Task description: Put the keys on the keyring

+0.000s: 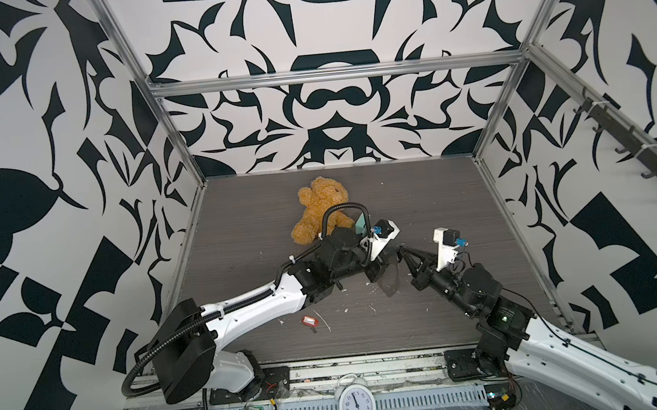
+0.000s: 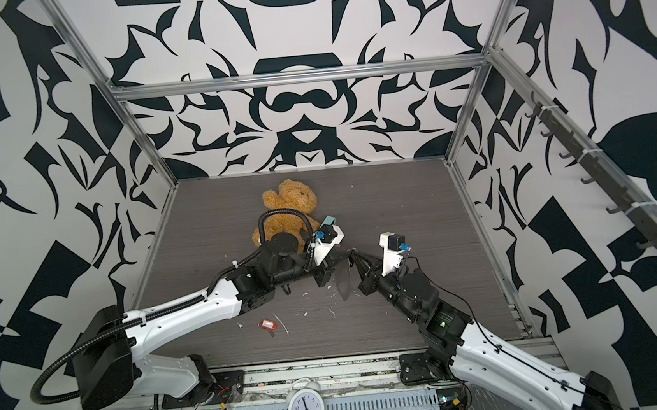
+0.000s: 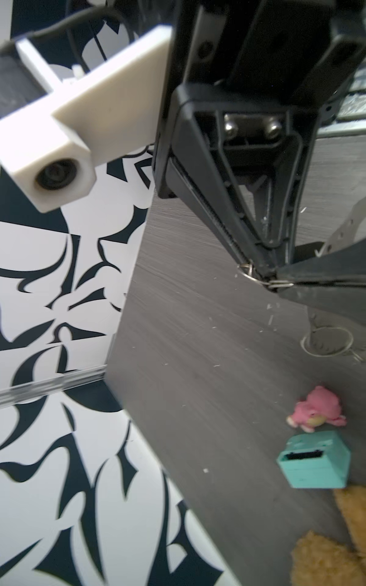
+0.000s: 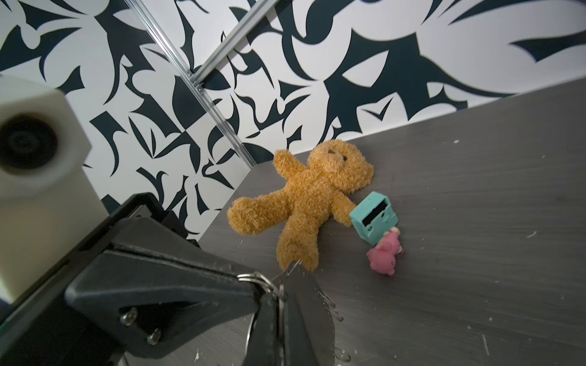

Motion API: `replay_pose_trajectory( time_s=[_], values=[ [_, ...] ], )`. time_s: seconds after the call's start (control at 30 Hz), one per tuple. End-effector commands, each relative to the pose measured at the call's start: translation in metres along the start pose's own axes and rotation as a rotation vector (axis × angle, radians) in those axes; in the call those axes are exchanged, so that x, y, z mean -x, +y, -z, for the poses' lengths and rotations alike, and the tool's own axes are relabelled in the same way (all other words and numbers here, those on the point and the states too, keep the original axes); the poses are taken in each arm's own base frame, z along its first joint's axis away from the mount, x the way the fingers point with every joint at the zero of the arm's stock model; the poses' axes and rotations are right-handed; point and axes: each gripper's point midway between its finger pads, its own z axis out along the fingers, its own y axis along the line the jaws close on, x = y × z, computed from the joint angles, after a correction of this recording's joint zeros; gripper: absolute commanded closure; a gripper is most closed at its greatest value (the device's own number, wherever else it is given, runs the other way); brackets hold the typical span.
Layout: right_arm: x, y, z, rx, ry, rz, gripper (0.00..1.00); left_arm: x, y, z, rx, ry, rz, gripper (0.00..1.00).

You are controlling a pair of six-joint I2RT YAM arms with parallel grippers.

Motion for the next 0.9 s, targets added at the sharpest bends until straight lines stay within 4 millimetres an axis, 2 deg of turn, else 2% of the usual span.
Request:
replay_pose_trajectory(
  time_s=[0.0,0.1,0.17,0.27,0.53,0.63,0.7,0.8,0.87],
  values=[
    [-0.006,0.0,-0.002,0.021,0.02,-0.076,1.0,0.009,0.008,0.016,0.055,-0.026,0.127,1.0],
    [-0.021,-0.009,-0.002,0.002,0.058,-0.097,1.0,0.004,0.003,0.027,0.039,-0.007,0.15,1.0],
    [-0.027,-0.018,-0.001,-0.028,0.058,-0.098,1.0,0.009,-0.002,0.041,0.026,-0.014,0.112,1.0],
    [-0.026,-0.027,-0.002,-0.057,0.021,-0.113,1.0,0.003,0.005,0.053,0.08,-0.025,0.078,1.0],
    [-0.029,-0.014,-0.035,-0.033,0.071,-0.148,1.0,0.006,-0.013,0.087,0.019,-0.125,-0.039,1.0],
    [-0.038,-0.01,-0.043,0.002,0.09,-0.162,1.0,-0.001,-0.005,0.09,0.069,-0.216,-0.025,1.0],
    [-0.041,-0.011,-0.045,-0.014,0.117,-0.161,1.0,-0.008,-0.006,0.088,0.061,-0.213,-0.028,1.0],
    [-0.034,-0.008,-0.042,-0.046,0.138,-0.143,1.0,-0.013,0.001,0.084,0.098,-0.166,-0.025,1.0],
    [-0.03,-0.02,-0.039,-0.141,0.144,-0.119,1.0,-0.012,0.004,0.085,0.115,-0.166,-0.029,1.0]
  ],
)
